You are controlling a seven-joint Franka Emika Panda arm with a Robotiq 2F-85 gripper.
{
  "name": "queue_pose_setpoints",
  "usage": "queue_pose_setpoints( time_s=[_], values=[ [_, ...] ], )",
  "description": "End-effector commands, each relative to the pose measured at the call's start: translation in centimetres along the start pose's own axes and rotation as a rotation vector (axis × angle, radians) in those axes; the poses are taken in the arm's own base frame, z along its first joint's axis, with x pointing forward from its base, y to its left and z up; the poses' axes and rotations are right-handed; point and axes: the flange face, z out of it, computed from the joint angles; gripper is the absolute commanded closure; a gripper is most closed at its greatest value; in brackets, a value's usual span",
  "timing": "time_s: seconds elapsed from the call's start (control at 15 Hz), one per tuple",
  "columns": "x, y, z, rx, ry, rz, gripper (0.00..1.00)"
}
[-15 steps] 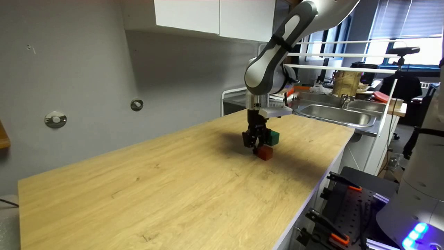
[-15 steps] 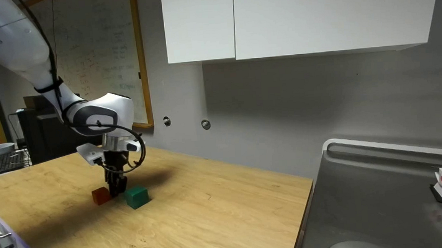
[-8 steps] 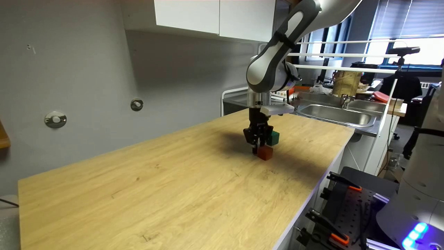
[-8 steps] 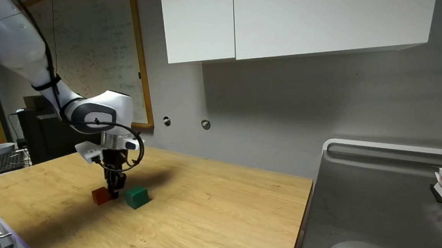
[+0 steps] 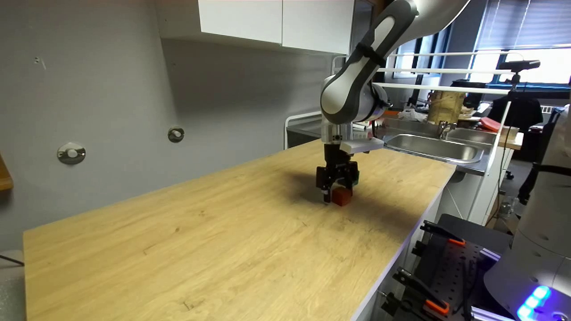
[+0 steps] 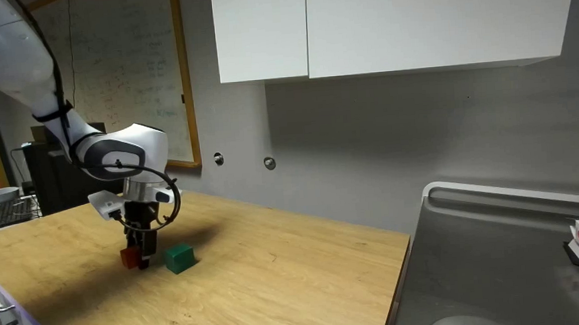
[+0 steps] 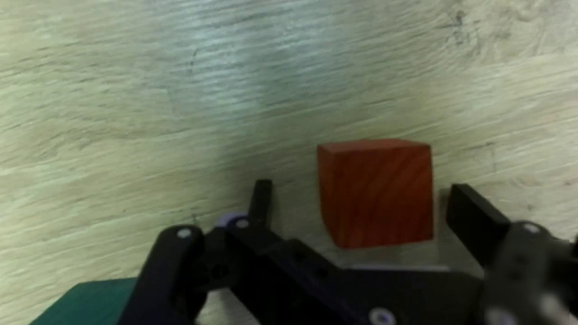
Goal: Put the orange block on the green one
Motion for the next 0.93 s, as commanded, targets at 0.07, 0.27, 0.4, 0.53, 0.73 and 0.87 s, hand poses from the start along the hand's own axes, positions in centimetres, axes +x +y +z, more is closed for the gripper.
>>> queue_pose_setpoints(
  time_s=[0.07,0.27,0.4,0.53,0.73,0.87],
  values=[
    [-1.8,-0.1,-0.5,-0.026,0.0,0.014,0.25],
    [-2.0,-0.2,-1.1,-0.035,0.01,0.012,0.45],
    [-2.1,-0.2,-1.5,-0.042,0.015,0.013,0.61],
    [-2.2,-0.3,-1.9,-0.049,0.022,0.014,0.74],
    [-2.2,0.0,-3.1,-0.073,0.047,0.027,0.81],
    [-2.2,0.6,-4.3,-0.077,0.066,0.044,0.81]
  ],
)
